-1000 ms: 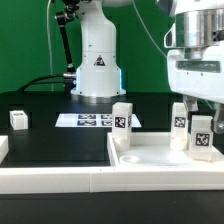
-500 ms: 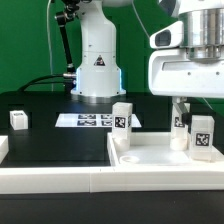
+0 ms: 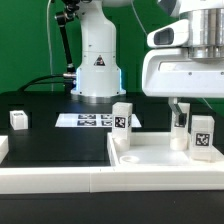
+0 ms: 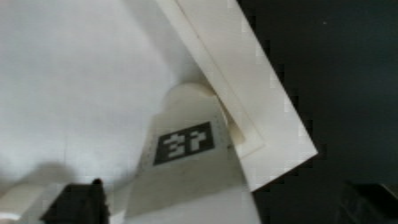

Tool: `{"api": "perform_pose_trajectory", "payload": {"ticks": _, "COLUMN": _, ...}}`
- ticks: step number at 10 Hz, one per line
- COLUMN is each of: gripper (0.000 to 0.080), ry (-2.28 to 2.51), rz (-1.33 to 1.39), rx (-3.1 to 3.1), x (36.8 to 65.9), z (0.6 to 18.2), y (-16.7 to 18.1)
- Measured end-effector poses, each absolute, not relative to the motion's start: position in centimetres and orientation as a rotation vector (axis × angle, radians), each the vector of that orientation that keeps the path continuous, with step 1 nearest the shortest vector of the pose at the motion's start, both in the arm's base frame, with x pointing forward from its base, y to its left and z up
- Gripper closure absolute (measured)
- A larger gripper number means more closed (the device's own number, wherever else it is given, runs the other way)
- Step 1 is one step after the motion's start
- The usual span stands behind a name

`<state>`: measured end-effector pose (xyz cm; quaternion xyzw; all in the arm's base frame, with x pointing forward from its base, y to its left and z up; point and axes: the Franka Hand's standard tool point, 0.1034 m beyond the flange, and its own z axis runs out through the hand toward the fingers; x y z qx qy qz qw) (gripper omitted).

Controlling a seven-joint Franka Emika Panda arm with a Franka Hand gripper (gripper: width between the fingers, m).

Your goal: Assemble square table

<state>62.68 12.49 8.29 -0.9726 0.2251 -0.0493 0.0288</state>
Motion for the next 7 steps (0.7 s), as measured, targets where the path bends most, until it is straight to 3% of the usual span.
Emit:
{"api": "perform_pose_trajectory", "payload": {"ticks": 5, "gripper": 0.0151, "ry": 0.376, "rz": -0.164, "rx": -3.078, "x": 62.71, "z": 8.24, "y": 12.03}}
{"api": "perform_pose_trajectory", "payload": {"ticks": 6, "gripper": 0.0293, "ry": 0.301, "rz": -0.166, "rx": -3.089, "x": 62.73, "z": 8.24, "y": 11.92}}
{"api": "perform_pose_trajectory", "payload": {"ticks": 7, "gripper": 0.0293, "ry": 0.315, "rz": -0.166, "rx": -3.088, "x": 62.73, "z": 8.24, "y": 11.92}}
